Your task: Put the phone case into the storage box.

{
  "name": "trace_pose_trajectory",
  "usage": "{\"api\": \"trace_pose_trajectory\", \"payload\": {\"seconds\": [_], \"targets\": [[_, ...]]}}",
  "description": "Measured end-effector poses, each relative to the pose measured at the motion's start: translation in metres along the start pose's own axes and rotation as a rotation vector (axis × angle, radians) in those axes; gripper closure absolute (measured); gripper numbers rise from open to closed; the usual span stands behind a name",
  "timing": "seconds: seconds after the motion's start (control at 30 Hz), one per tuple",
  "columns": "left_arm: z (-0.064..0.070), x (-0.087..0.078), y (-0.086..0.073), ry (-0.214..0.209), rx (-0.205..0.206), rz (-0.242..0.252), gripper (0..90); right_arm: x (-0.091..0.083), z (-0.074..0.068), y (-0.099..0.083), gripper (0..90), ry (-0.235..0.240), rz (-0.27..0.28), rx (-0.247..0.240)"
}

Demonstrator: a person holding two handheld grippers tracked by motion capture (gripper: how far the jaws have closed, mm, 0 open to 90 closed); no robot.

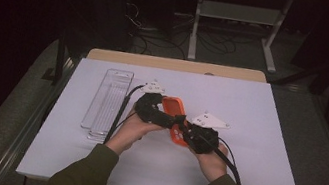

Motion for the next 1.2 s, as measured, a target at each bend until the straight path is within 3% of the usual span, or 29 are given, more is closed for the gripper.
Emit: {"api": "trace_pose_trajectory", "payload": {"seconds": [0.13, 0.5, 0.67, 0.8, 1.13, 1.2], "targets": [[0.0013, -0.0001, 0.0024, -0.006, -0.033, 0.025, 0.0, 0.0017, -0.0031, -0.001, 79.0, 0.0, 0.0, -0.007], [0.002, 0.0004, 0.0046, 0.01, -0.068, 0.058, 0.0, 0.005, -0.009, -0.0042, 78.8, -0.002, -0.015, -0.029], [0.0021, -0.0004, 0.005, 0.025, -0.06, 0.061, 0.0, 0.0051, -0.0093, -0.004, 78.8, -0.004, -0.011, -0.032], [0.0003, -0.0026, 0.0062, 0.039, -0.073, 0.077, 6.1, 0.0042, -0.0079, -0.0037, 78.8, -0.011, -0.008, -0.041], [-0.0001, -0.004, 0.0069, 0.056, -0.086, 0.093, 10.6, 0.0037, -0.0085, -0.0032, 78.8, -0.015, -0.002, -0.046], [-0.0004, -0.0043, 0.0071, 0.062, -0.071, 0.094, 11.0, 0.0041, -0.0082, -0.0035, 78.8, -0.016, -0.003, -0.049]]}}
Point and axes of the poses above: each handheld gripper's, and its own axes: x roughly forward along the jaws, y roughly out of its top, z roughly to its right, the point moved 9 cm from there along x, roughly forward along the jaws, and after that the axes turned 2 degrees about -x, right-handed, at the moved point
